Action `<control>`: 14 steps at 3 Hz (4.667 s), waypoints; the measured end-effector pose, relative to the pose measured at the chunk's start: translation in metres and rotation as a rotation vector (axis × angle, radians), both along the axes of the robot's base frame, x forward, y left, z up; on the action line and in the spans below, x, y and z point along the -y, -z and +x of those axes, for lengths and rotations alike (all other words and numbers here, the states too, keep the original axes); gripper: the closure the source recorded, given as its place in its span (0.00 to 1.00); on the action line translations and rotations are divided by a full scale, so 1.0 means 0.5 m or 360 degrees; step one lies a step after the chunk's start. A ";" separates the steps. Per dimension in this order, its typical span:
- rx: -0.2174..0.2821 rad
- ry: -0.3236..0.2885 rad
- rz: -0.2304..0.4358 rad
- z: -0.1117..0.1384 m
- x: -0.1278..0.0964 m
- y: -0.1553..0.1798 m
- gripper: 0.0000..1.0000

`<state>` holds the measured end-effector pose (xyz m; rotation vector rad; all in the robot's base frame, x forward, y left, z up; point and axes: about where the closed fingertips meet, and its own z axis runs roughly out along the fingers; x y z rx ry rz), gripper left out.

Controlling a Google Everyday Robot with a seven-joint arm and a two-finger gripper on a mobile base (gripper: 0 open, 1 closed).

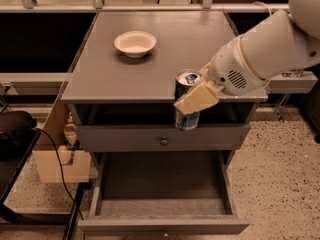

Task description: Place redbull can into middle drawer

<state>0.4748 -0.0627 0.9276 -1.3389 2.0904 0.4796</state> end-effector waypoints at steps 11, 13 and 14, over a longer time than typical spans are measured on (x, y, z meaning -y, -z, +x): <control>0.0251 -0.0299 0.0236 0.000 -0.014 0.422 1.00; 0.0238 -0.0325 0.0239 0.033 0.011 0.531 1.00; 0.0217 -0.0325 0.0295 0.025 0.017 0.602 1.00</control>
Offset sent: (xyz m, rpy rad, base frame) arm -0.0202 -0.0046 -0.0734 0.1090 0.0575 -0.0288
